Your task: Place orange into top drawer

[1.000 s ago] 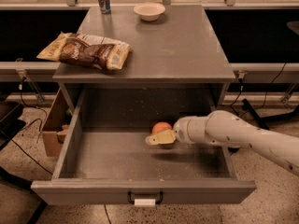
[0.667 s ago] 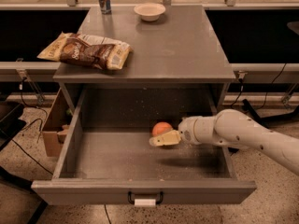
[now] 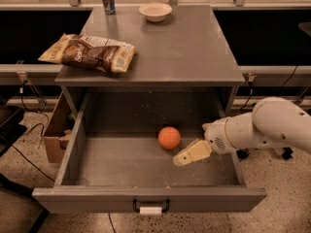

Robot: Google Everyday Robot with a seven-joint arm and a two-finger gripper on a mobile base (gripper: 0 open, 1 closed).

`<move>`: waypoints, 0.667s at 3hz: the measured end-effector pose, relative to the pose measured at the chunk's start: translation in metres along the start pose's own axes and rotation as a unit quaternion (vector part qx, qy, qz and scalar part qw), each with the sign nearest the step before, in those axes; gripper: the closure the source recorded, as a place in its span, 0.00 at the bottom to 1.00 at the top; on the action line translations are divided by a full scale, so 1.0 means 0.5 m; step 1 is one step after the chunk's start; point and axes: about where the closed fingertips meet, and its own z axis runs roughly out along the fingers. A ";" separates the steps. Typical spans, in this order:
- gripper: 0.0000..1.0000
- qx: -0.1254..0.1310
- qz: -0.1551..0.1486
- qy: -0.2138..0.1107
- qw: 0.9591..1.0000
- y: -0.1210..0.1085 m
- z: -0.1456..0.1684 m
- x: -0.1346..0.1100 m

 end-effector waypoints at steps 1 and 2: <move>0.00 0.023 -0.029 0.035 0.999 0.016 -0.186 -0.015; 0.00 0.052 -0.005 -0.002 0.999 -0.005 -0.333 -0.021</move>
Offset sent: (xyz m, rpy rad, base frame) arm -0.0677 -0.1653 0.1905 0.0045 -0.1084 -0.1802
